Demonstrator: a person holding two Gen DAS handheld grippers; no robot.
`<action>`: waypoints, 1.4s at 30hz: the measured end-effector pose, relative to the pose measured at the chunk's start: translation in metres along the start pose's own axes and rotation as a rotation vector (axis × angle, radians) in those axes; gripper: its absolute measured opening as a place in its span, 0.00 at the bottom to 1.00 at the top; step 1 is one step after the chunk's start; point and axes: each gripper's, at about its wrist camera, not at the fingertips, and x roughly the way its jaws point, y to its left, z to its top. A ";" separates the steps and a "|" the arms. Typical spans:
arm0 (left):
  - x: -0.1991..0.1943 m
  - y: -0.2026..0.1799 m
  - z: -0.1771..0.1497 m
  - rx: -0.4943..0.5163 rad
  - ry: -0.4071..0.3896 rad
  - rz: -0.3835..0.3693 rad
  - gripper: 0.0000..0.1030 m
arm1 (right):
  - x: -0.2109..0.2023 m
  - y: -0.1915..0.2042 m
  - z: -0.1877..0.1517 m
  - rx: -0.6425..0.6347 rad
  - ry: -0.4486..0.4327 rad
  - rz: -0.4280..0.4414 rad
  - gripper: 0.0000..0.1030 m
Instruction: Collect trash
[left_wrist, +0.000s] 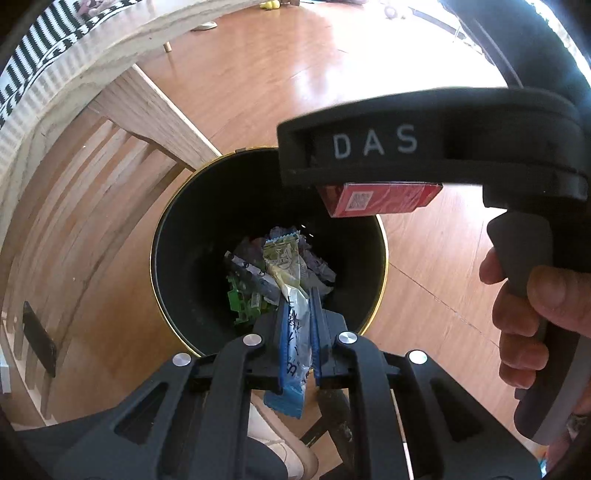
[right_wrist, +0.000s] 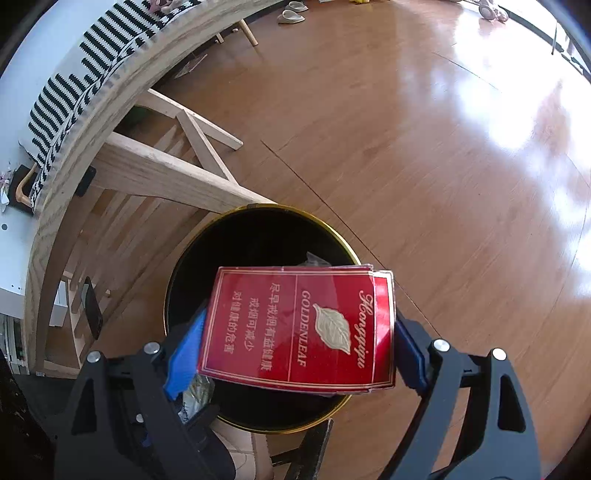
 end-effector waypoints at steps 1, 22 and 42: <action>0.000 0.000 0.000 0.000 0.001 -0.001 0.08 | -0.001 0.000 0.000 0.003 -0.001 0.001 0.82; -0.016 0.000 0.001 -0.034 -0.062 0.019 0.94 | -0.037 -0.013 0.025 0.041 -0.068 -0.051 0.93; -0.229 0.230 0.055 -0.456 -0.420 0.228 0.94 | -0.152 0.217 0.118 -0.308 -0.410 -0.012 0.93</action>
